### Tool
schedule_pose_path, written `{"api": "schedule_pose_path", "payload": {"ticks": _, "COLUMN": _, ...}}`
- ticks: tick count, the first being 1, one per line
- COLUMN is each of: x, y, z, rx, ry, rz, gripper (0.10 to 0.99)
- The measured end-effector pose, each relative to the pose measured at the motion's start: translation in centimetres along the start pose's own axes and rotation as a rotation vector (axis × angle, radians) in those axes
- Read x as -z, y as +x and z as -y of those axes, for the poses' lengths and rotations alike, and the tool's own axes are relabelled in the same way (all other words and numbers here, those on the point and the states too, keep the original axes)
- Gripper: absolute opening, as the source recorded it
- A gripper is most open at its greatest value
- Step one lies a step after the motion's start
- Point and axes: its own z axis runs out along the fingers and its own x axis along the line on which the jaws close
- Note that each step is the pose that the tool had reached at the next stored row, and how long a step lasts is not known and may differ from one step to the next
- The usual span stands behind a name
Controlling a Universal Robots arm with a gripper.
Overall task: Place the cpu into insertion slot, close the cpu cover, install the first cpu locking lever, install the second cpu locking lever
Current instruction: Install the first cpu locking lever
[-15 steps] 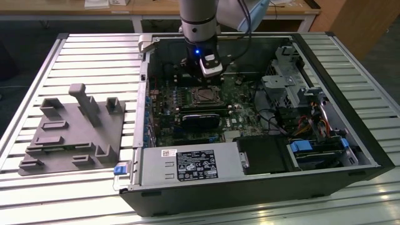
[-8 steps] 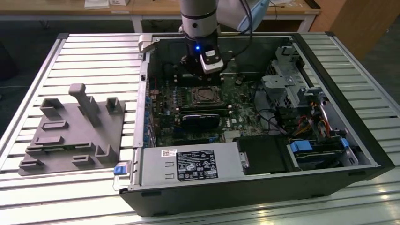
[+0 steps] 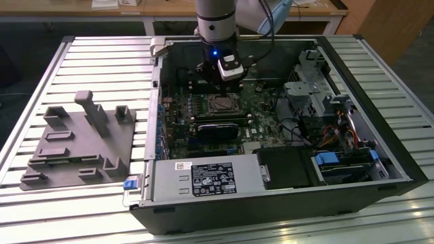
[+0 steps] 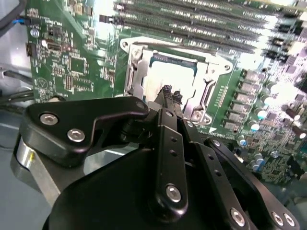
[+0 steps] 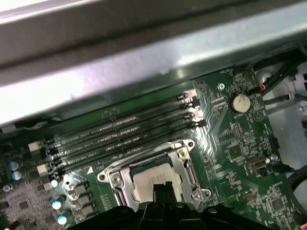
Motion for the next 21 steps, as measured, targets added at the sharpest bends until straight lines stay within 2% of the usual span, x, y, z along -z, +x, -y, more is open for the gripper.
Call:
{"api": "schedule_pose_path", "payload": {"ticks": 9, "x": -0.05, "y": -0.47, "z": 1.24, "rx": 0.001, "ry": 0.001, "rz": 0.0003, "gripper": 0.106}}
{"api": "schedule_pose_path", "payload": {"ticks": 16, "x": 0.07, "y": -0.54, "z": 1.4, "rx": 0.032, "ry": -0.004, "rz": -0.0004, "gripper": 0.106}}
{"api": "schedule_pose_path", "payload": {"ticks": 21, "x": 0.77, "y": -0.65, "z": 1.38, "rx": 0.038, "ry": -0.005, "rz": -0.0005, "gripper": 0.106}}
